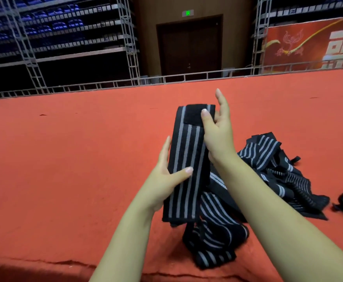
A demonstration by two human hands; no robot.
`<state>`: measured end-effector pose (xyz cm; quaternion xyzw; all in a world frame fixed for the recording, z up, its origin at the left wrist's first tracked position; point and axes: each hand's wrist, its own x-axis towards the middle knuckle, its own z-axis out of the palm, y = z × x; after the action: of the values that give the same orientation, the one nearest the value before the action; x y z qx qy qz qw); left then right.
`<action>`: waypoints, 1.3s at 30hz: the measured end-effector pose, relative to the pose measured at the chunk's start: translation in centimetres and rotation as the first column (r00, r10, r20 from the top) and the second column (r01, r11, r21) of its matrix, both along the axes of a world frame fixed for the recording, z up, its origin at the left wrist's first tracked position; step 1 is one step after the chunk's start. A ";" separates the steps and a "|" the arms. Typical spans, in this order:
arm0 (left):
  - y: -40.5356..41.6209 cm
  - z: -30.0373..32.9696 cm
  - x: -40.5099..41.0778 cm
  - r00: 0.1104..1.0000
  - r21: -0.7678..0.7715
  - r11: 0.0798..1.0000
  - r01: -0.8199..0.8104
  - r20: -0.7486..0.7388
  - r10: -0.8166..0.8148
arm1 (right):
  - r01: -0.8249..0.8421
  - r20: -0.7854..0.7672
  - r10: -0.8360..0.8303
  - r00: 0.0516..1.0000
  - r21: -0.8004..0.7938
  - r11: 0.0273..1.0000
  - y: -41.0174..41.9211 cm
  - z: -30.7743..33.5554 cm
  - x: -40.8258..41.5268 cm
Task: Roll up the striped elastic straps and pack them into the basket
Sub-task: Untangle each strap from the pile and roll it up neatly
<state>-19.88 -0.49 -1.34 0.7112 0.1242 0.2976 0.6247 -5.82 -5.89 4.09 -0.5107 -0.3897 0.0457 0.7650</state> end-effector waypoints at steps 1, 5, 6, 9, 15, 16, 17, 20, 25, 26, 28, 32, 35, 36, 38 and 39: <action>0.0 -0.8 -0.2 1.000 -0.032 0.999 -0.006 -0.011 0.006 | 0.011 -0.009 -0.012 1.000 -0.014 1.000 0.2 0.2 0.2; -0.1 -2.0 -0.5 1.000 -0.151 0.989 0.009 0.004 -0.008 | 0.052 -0.015 -0.053 0.998 -0.057 0.997 0.7 0.4 1.5; -0.1 -1.9 -0.4 1.000 -0.163 0.987 0.012 0.009 -0.011 | 0.047 -0.040 -0.049 0.998 -0.061 0.997 0.5 0.6 1.4; -0.3 -1.5 -0.2 1.000 -0.182 0.983 0.001 0.012 0.001 | 0.009 -0.115 -0.016 0.993 -0.067 0.998 0.4 0.8 1.6; -0.5 -1.7 -0.3 1.000 -0.192 0.981 -0.007 -0.017 0.003 | -0.082 -0.136 0.071 0.988 -0.083 0.993 -0.5 0.8 1.6; -0.4 -1.6 -0.3 1.000 -0.218 0.976 -0.018 -0.015 0.016 | -0.119 -0.124 0.107 0.986 -0.098 0.988 -0.8 0.8 1.4; -0.3 -1.4 -0.3 0.999 -0.280 0.959 -0.036 0.002 0.038 | -0.165 -0.104 0.154 0.983 -0.115 0.979 -1.2 0.7 1.2; 0.9 -0.2 -0.5 0.989 -0.524 0.852 -0.022 0.111 0.093 | -0.355 -0.056 0.351 0.935 -0.171 0.919 -2.6 -0.5 0.1; 1.5 1.1 -0.7 0.946 -0.580 0.810 -0.088 0.205 0.250 | -0.549 -0.156 0.526 0.836 -0.243 0.800 -4.3 -5.2 -1.3; 1.3 0.9 -0.7 0.932 -0.562 0.815 -0.142 0.200 0.301 | -0.554 -0.183 0.523 0.833 -0.255 0.793 -4.5 -6.2 -1.5; 0.9 0.6 -0.7 0.918 -0.507 0.838 -0.201 0.201 0.342 | -0.517 -0.188 0.482 0.856 -0.307 0.799 -4.9 -7.7 -1.7; 0.2 0.0 -1.3 0.939 -0.328 0.924 -0.195 0.208 0.272 | -0.357 -0.230 0.301 0.925 -0.267 0.895 -5.0 -8.2 -2.5; -0.8 -0.6 -1.5 0.962 -0.234 0.958 -0.168 0.173 0.211 | -0.236 -0.278 0.185 0.943 -0.163 0.958 -4.6 -8.3 -2.5; -1.0 -0.9 -1.6 0.968 -0.209 0.963 -0.173 0.145 0.205 | -0.191 -0.259 0.146 0.955 -0.156 0.969 -4.6 -8.3 -2.4; -1.2 -1.4 -1.8 0.977 -0.168 0.969 -0.180 0.085 0.197 | -0.140 -0.202 0.101 0.974 -0.188 0.972 -4.6 -8.7 -2.0; -1.1 -1.7 -2.0 0.980 -0.167 0.970 -0.177 0.058 0.189 | -0.151 -0.190 0.113 0.975 -0.198 0.969 -4.7 -8.9 -2.0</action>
<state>-21.88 -1.58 -3.04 0.6326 0.1896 0.3689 0.6541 -7.81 -10.59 -4.76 -0.5560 -0.3459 0.1831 0.7333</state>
